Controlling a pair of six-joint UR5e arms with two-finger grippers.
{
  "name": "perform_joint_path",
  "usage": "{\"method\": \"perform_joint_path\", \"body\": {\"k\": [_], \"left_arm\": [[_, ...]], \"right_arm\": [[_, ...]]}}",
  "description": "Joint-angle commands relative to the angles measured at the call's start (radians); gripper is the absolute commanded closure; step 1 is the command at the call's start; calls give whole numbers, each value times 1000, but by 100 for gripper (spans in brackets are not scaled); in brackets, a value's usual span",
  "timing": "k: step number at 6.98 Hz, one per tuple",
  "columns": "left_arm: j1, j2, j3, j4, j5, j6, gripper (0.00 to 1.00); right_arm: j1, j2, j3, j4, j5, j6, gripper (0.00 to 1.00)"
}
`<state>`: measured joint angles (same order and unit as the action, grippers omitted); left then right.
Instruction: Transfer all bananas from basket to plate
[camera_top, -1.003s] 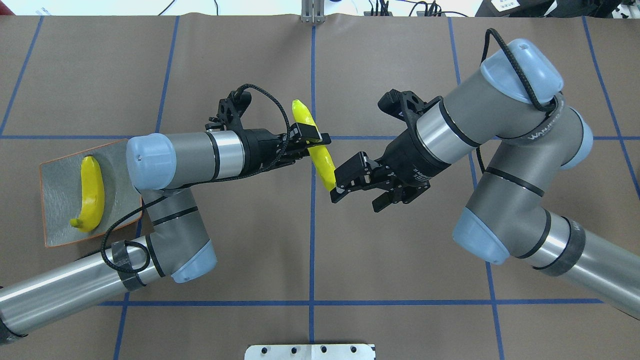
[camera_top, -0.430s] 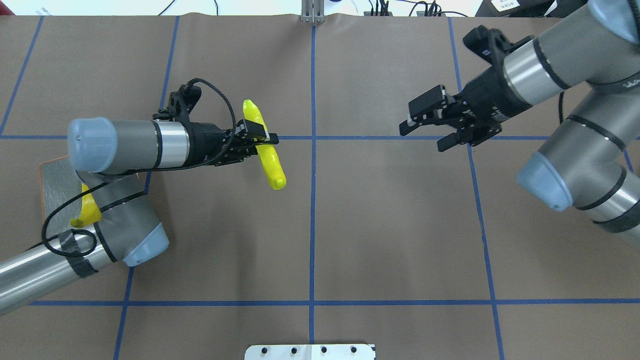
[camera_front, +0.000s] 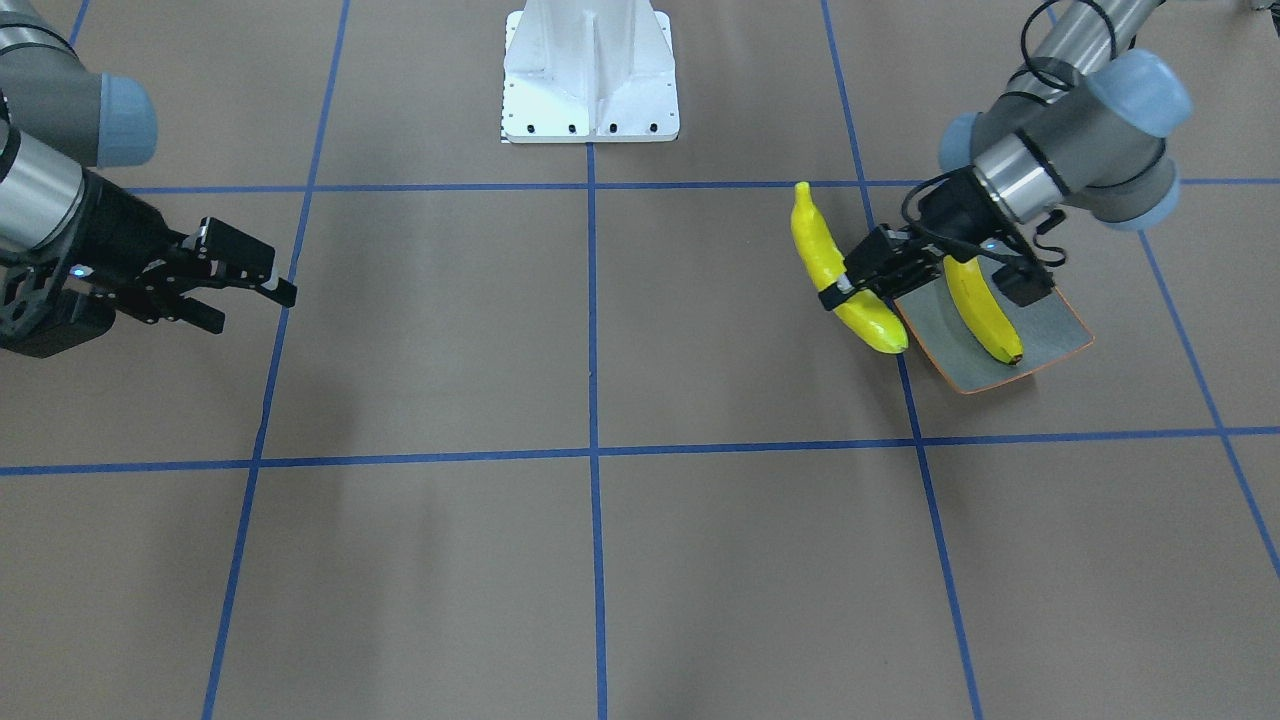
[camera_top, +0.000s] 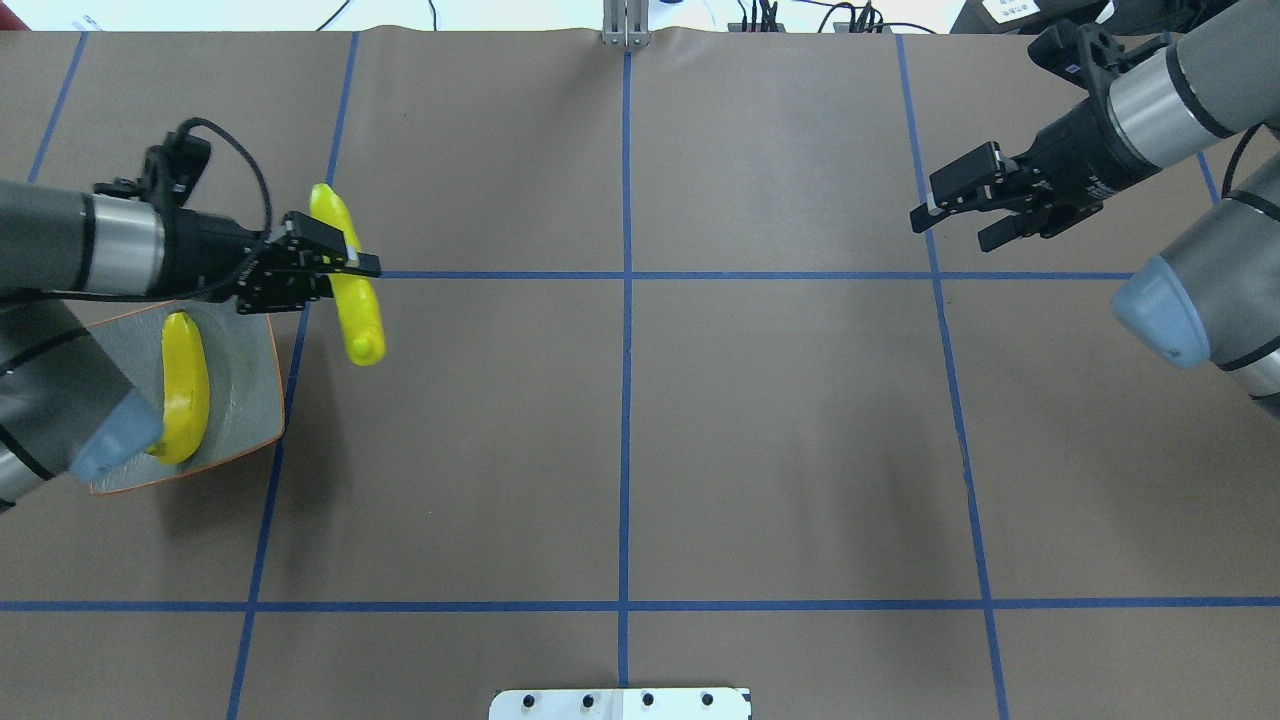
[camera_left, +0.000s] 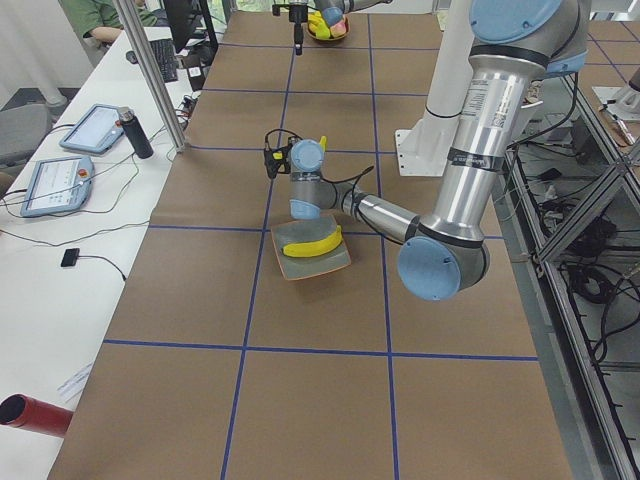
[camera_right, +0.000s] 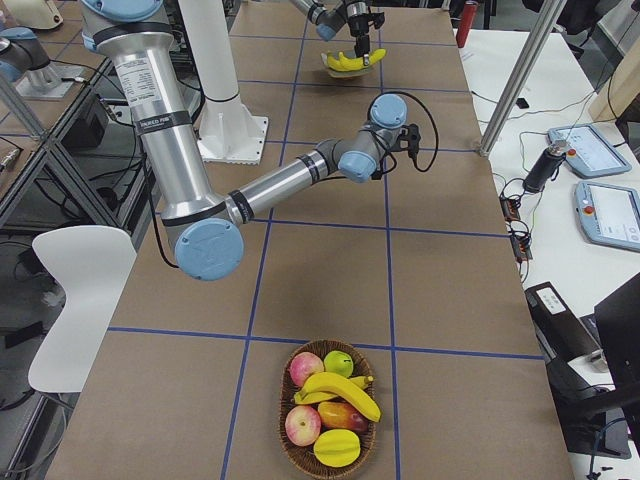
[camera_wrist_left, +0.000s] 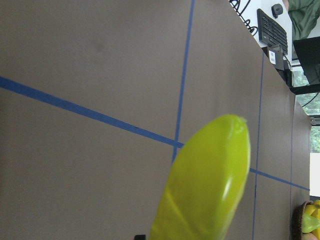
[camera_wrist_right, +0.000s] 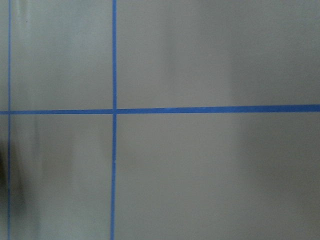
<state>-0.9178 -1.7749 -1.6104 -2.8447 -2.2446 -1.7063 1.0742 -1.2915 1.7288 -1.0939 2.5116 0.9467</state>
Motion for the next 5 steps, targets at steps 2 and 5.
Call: {"method": "perform_joint_path", "body": {"k": [2, 5], "left_arm": [[-87, 161, 20, 39, -104, 256, 100], [-63, 154, 70, 44, -96, 287, 100]], "right_arm": [[44, -74, -72, -3, -17, -181, 0], [43, -72, -87, -3, -30, -181, 0]]}}
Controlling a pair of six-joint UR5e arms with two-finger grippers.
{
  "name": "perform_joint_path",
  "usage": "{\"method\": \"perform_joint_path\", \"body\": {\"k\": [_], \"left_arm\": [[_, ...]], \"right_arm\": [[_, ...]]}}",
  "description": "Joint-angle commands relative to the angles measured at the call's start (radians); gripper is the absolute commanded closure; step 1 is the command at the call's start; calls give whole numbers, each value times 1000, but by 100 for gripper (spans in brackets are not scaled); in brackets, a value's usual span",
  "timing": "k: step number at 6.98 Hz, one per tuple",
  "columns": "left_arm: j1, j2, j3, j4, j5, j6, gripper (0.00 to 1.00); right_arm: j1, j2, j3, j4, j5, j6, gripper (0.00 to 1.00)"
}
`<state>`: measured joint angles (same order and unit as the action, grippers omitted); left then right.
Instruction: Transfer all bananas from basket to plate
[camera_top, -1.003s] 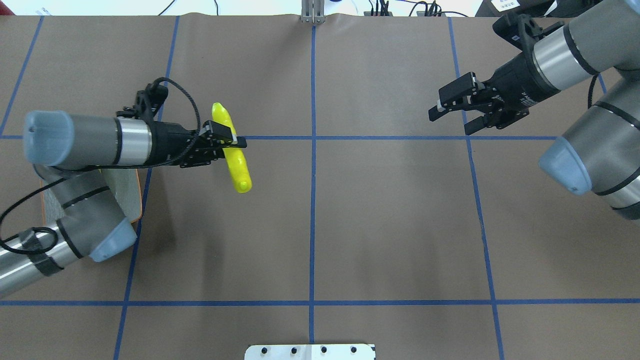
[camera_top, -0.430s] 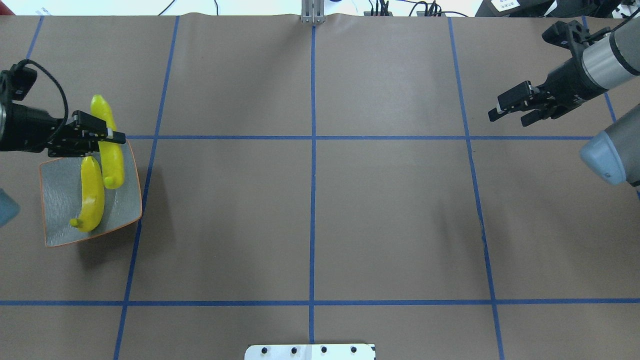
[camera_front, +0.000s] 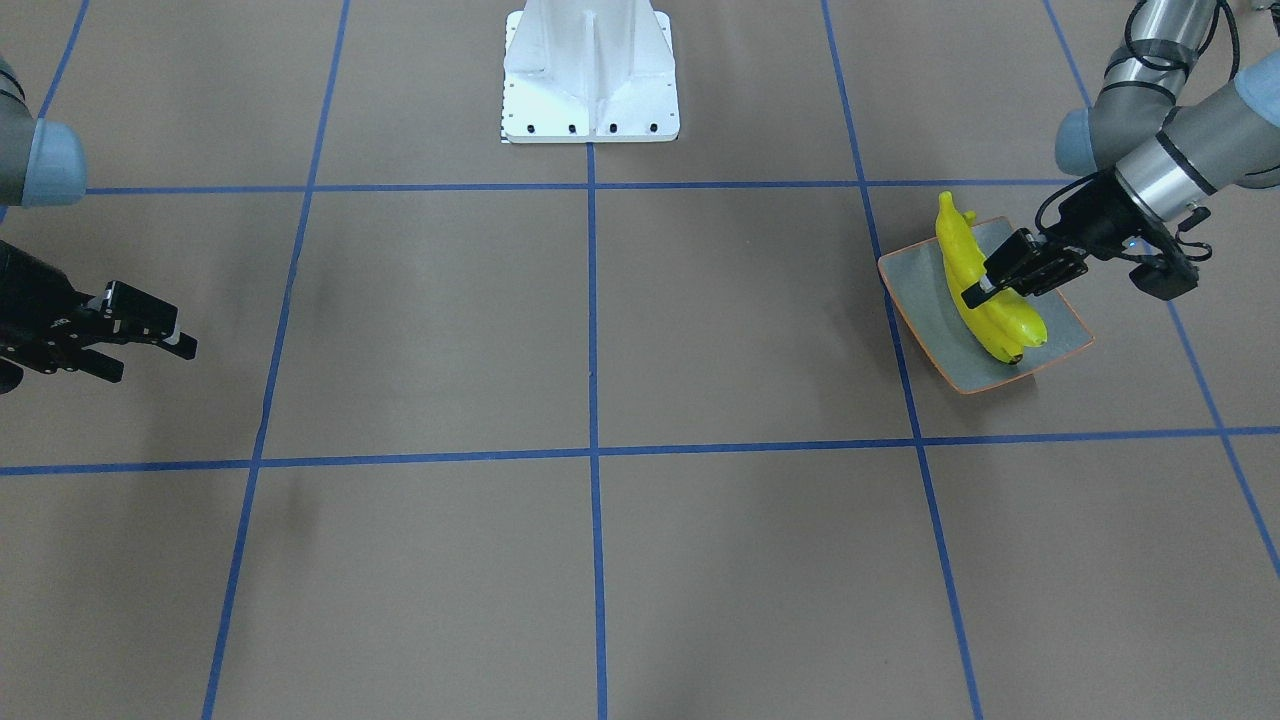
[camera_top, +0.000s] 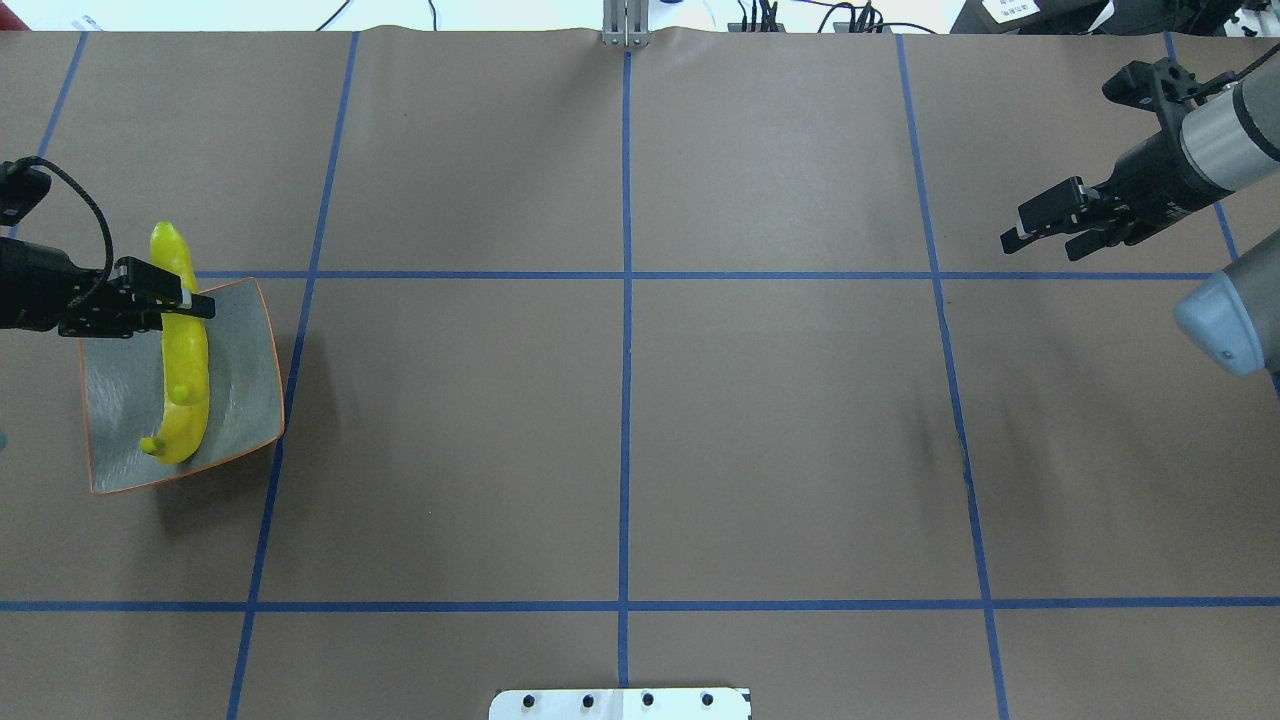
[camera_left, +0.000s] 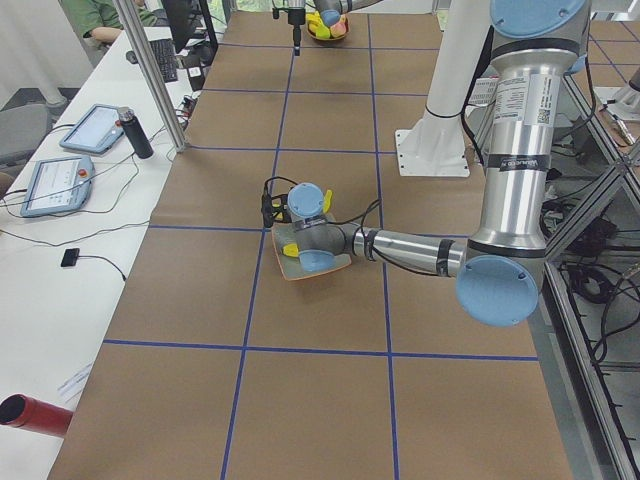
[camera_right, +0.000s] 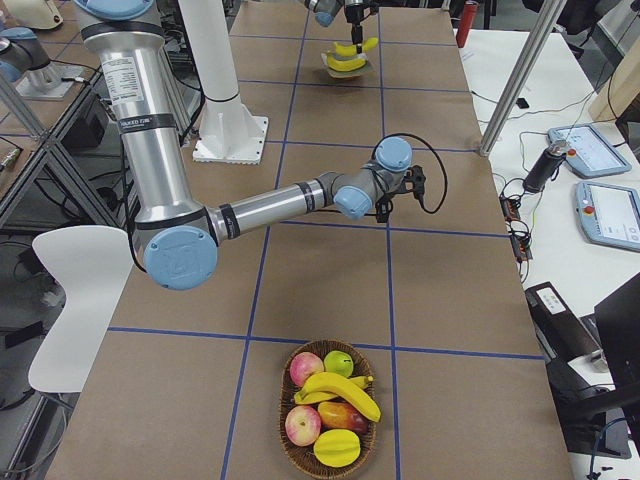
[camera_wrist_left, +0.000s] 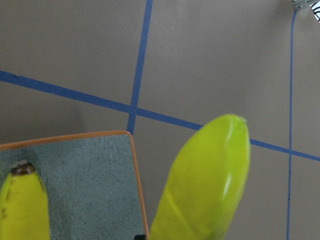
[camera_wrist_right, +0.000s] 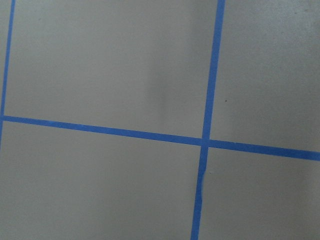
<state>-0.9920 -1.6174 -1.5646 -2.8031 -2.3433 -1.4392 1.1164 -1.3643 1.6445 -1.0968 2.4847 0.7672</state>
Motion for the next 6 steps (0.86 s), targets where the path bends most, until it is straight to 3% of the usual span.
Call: {"method": "perform_joint_path", "body": {"k": [1, 4, 6], "left_arm": [[24, -9, 44, 2, 5, 25, 100], [64, -15, 51, 2, 68, 25, 100], [62, -15, 49, -4, 79, 32, 0]], "right_arm": [[-1, 1, -3, 0, -3, 0, 0], [0, -1, -2, 0, -1, 1, 0], [0, -1, -2, 0, -3, 4, 0]]}}
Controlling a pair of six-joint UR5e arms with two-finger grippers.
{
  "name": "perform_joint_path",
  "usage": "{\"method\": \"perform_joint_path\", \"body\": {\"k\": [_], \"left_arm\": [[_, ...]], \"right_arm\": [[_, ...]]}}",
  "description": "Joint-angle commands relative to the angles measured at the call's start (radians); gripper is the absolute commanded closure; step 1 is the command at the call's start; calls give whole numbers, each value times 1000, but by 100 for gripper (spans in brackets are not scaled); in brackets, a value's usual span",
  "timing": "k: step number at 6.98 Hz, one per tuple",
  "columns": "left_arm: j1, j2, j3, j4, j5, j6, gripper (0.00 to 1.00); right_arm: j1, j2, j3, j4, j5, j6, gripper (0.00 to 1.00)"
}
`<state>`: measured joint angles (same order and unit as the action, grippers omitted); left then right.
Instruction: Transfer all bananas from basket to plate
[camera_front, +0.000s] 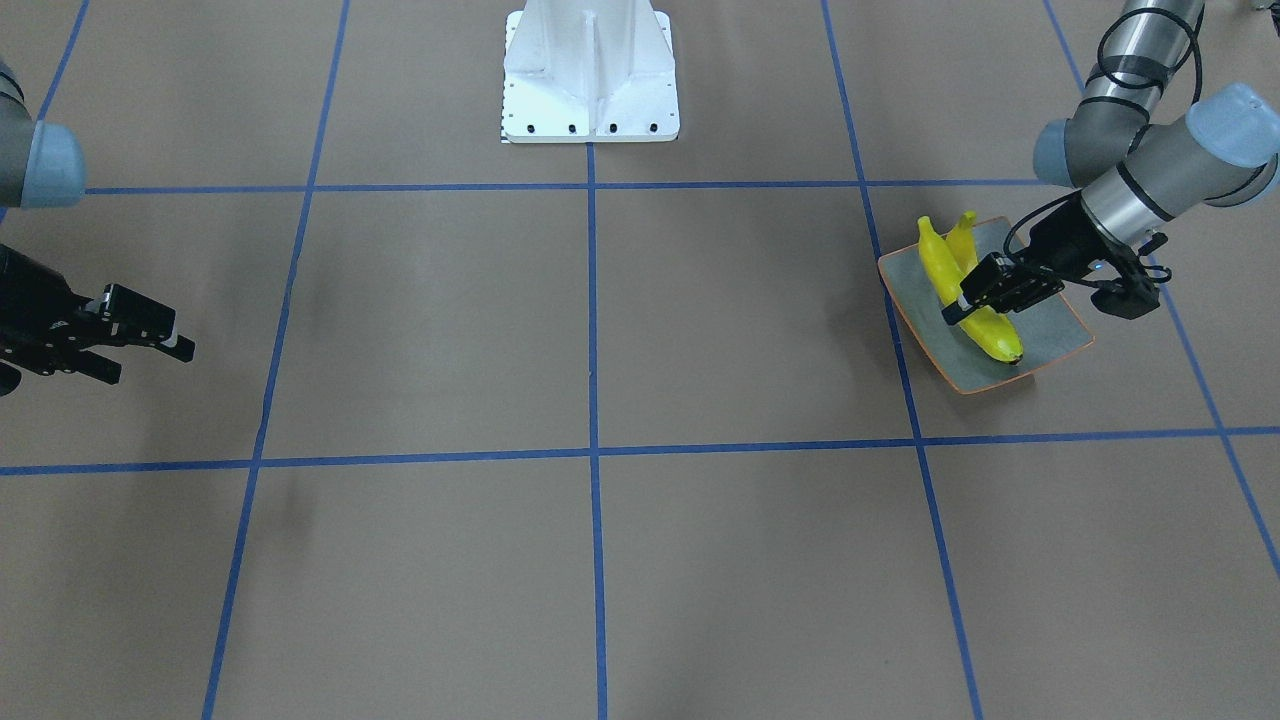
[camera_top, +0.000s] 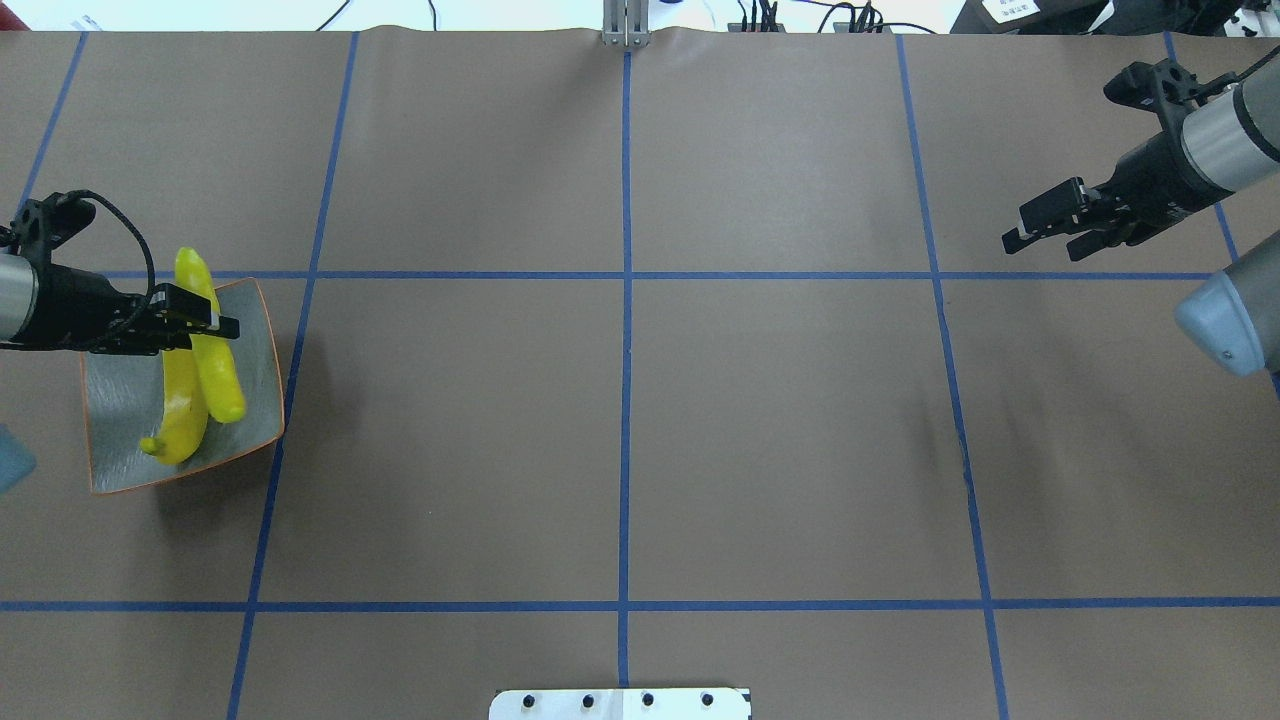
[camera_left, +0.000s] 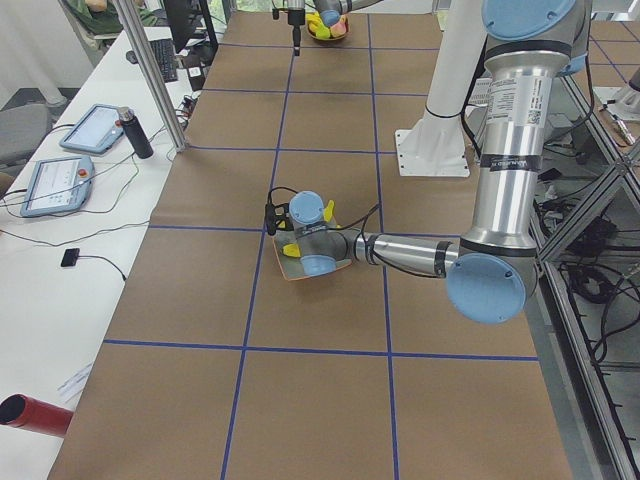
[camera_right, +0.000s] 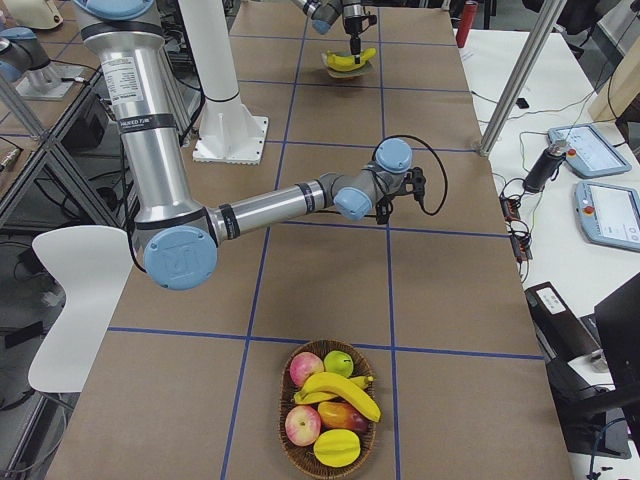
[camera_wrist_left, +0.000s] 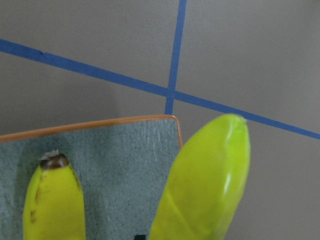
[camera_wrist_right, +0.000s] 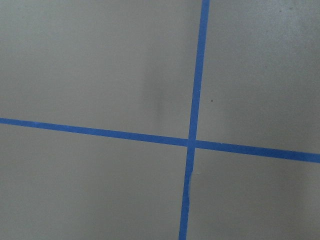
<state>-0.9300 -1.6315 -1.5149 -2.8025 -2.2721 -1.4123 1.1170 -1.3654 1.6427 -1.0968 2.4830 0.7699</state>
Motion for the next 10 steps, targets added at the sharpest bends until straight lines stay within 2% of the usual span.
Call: {"method": "perform_joint_path", "body": {"k": [1, 3, 5, 7, 8, 9, 10], "left_arm": [[-3, 1, -4, -8, 5, 33, 0], [-38, 10, -7, -5, -12, 98, 0], [-174, 9, -4, 15, -154, 113, 0], [-263, 9, -5, 116, -169, 278, 0], [-321, 7, -7, 226, -167, 444, 0], [-348, -2, -7, 297, -161, 554, 0], [-345, -20, -5, 302, -161, 561, 0]], "right_arm": [[0, -1, 0, 0, -1, 6, 0], [1, -12, -1, 0, -47, 8, 0], [36, -23, -18, -3, -65, -17, 0], [94, -82, -81, -5, -107, -247, 0], [143, -98, -118, -62, -145, -411, 0], [223, -100, -126, -210, -191, -624, 0], [277, -83, -115, -380, -270, -790, 0]]}}
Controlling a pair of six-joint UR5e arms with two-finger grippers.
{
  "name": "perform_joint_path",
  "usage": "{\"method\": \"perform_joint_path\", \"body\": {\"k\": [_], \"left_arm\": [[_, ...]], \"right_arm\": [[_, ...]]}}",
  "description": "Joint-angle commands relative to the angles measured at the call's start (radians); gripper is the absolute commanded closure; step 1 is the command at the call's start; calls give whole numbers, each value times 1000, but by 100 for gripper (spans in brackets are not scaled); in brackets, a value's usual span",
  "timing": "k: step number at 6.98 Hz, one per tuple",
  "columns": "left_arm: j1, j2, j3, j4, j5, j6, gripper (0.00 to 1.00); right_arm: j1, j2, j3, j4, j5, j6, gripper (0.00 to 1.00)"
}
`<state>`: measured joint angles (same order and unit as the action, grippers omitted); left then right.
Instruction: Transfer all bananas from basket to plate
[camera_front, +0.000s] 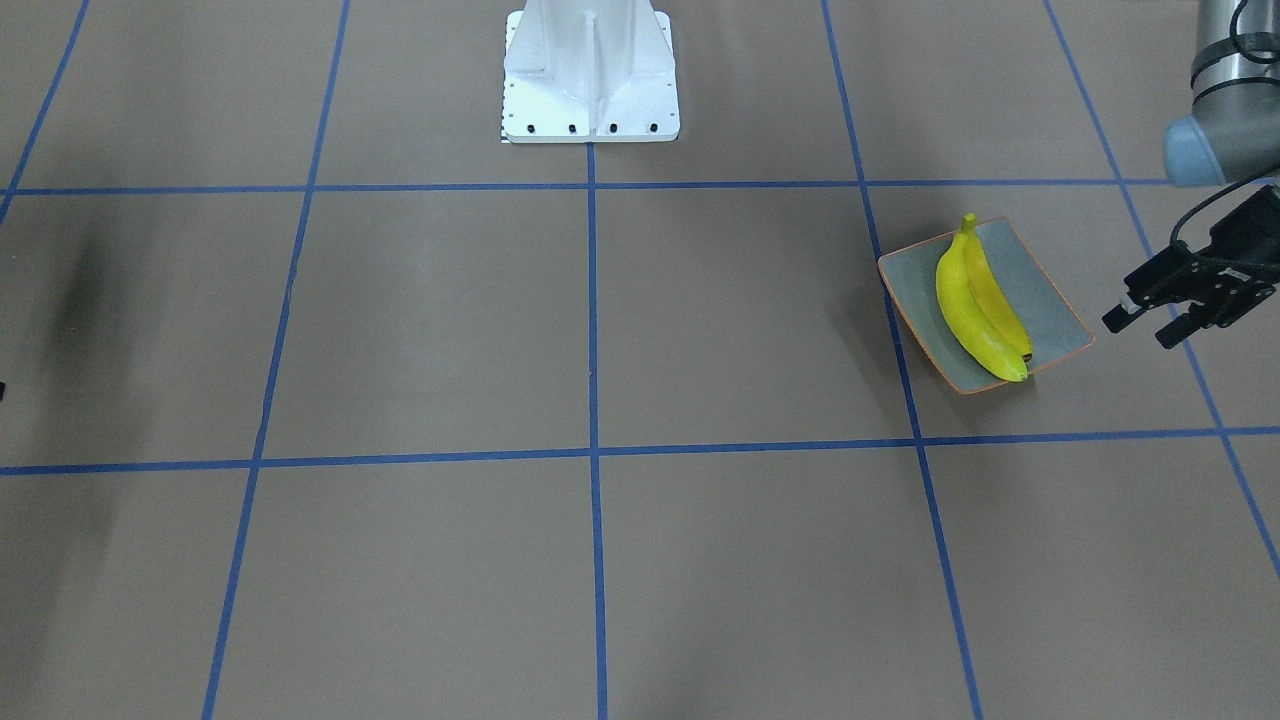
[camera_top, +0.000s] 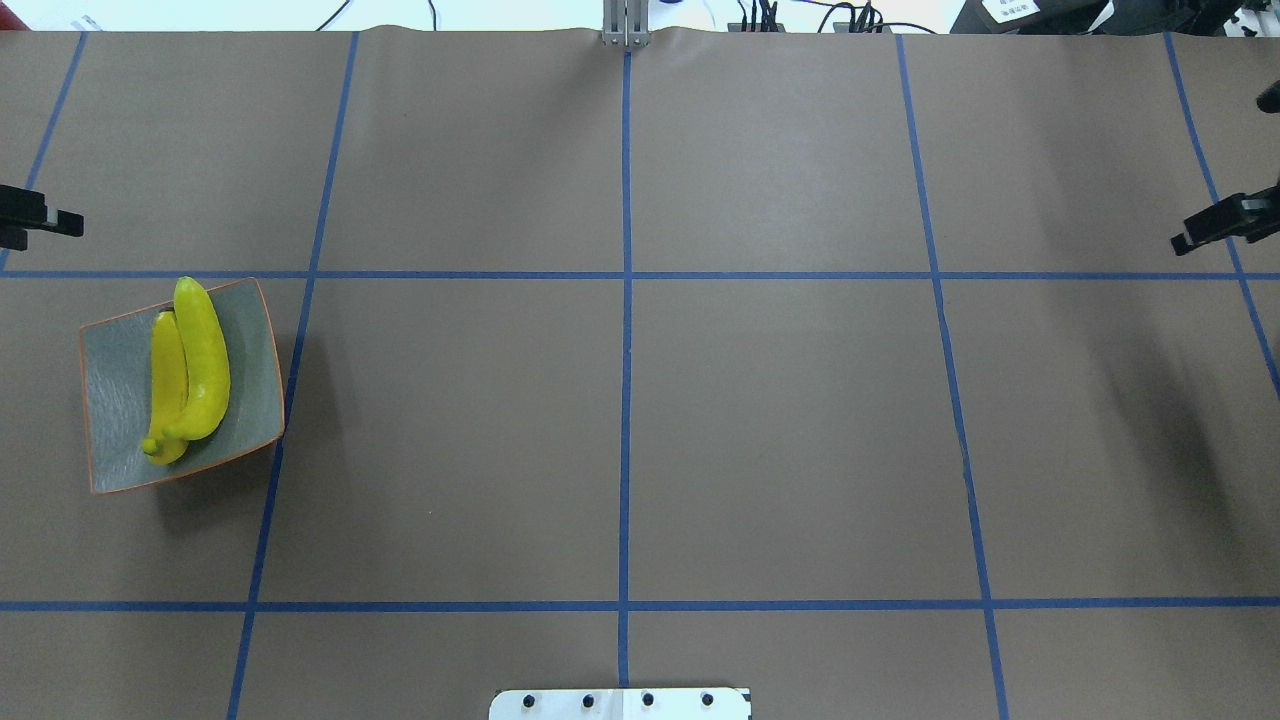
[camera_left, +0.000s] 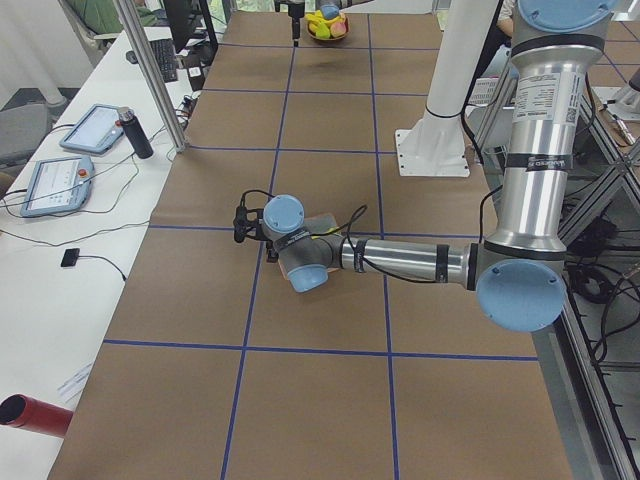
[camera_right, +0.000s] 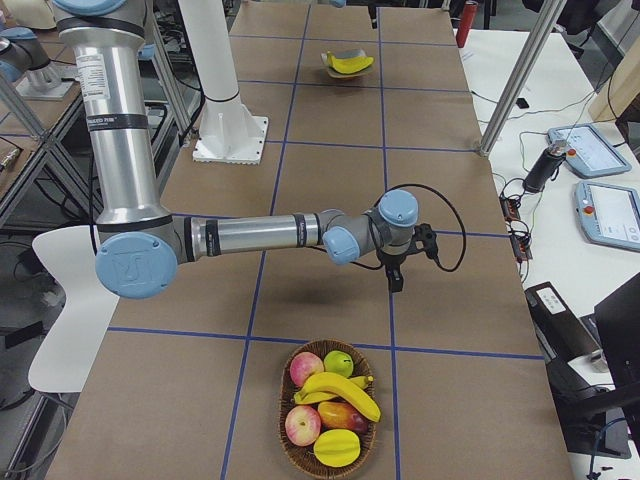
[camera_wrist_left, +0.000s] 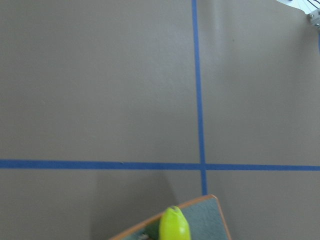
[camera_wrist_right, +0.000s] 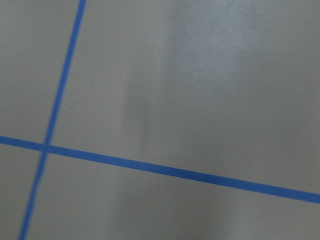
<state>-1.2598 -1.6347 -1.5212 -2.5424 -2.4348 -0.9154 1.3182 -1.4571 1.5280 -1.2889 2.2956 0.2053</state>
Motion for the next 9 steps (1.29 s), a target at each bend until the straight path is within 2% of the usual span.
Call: {"method": "perform_joint_path", "body": {"k": [1, 3, 5, 7, 9], "left_arm": [[-15, -20, -1, 42, 2, 64, 0], [-10, -36, 4, 42, 3, 61, 0], [-9, -37, 6, 42, 3, 61, 0], [0, -48, 3, 41, 46, 59, 0], [0, -60, 3, 41, 46, 59, 0]], "right_arm": [[132, 26, -9, -267, -138, -260, 0], [205, 41, -90, -302, -151, -160, 0], [207, 67, -193, -284, -178, 74, 0], [207, 75, -305, -186, -293, 136, 0], [205, 109, -386, -156, -291, 245, 0]]}}
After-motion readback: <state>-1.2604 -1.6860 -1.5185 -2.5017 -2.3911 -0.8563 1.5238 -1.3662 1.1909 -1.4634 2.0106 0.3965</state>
